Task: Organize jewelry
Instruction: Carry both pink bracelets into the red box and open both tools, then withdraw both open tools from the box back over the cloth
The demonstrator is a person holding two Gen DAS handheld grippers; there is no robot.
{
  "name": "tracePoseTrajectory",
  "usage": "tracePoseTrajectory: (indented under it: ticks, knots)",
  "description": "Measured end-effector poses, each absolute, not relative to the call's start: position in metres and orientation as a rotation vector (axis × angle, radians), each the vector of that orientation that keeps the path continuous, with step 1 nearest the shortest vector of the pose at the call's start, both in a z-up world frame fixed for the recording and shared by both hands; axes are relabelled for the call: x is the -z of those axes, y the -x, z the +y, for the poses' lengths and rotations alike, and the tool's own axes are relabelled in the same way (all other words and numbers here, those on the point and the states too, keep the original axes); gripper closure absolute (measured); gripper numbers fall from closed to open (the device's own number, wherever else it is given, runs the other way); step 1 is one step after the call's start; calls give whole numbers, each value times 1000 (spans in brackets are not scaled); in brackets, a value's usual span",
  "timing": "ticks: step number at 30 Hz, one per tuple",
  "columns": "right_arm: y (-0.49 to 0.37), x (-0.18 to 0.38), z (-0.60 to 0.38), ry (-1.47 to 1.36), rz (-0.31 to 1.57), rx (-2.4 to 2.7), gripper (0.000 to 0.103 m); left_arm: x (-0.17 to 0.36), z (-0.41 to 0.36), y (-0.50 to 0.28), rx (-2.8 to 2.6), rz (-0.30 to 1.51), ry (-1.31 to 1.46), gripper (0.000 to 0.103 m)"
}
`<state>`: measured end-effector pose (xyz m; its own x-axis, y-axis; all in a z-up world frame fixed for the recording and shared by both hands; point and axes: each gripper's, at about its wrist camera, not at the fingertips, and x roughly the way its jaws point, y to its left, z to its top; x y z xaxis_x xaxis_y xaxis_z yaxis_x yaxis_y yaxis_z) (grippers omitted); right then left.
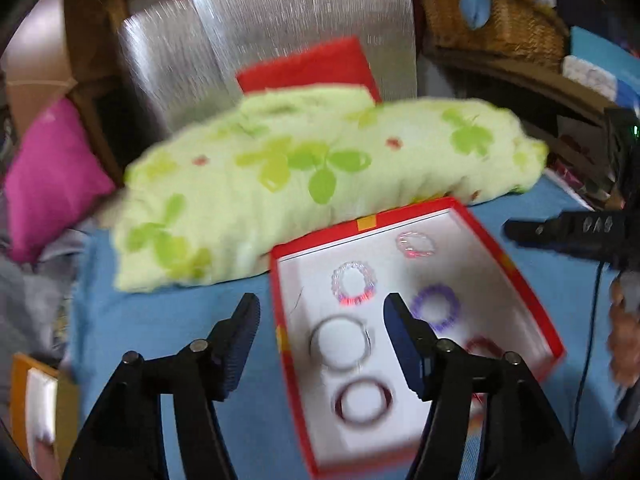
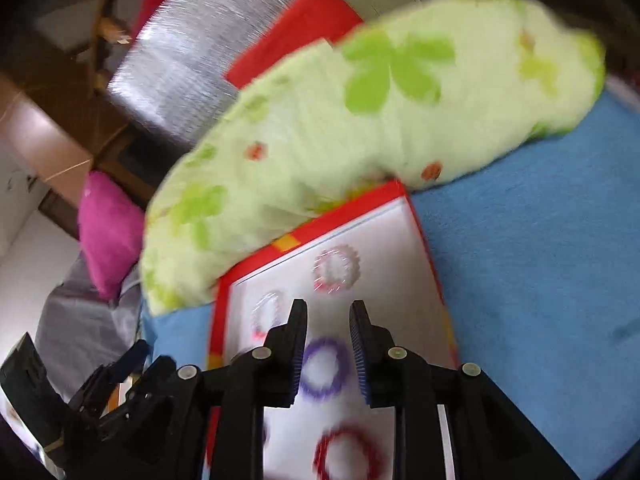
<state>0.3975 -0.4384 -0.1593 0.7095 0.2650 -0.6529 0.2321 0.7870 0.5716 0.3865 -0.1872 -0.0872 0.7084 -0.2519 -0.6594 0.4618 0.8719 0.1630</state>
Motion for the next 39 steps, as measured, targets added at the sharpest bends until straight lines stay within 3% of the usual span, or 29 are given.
tracePoseTrajectory:
  ticks: [2,4,5,6,12,16,24,33,39]
  knots:
    - [-359,133,-441,-633,762,-33,77,75,-173,-352,384,639,-322,32]
    - [-310,111,-442,-590,714,-22,64,69,-160,-313,382,619,-298,28]
    - [-275,102,-441,-563,687,-9,47,67,-158,-296,385,616,-297,26]
    - [-245,97,-440,-540,660,9,37,65,-154,-279,383,614,-305,25]
    - [-102,91,-434,-509,625,88,39,67,-148,-185,377,580,-388,25]
    - [-46,81,-435,-501,617,128,45,57,-153,-146,400,568,-408,24]
    - [42,26,-429,-378,531,212,45,5,-159,-88,444,464,-320,21]
    - [54,4,-409,-356,509,149,45,-20,-136,-67,414,399,-291,19]
    - [2,31,-397,-362,579,54,45,26,-88,-104,299,478,-259,16]
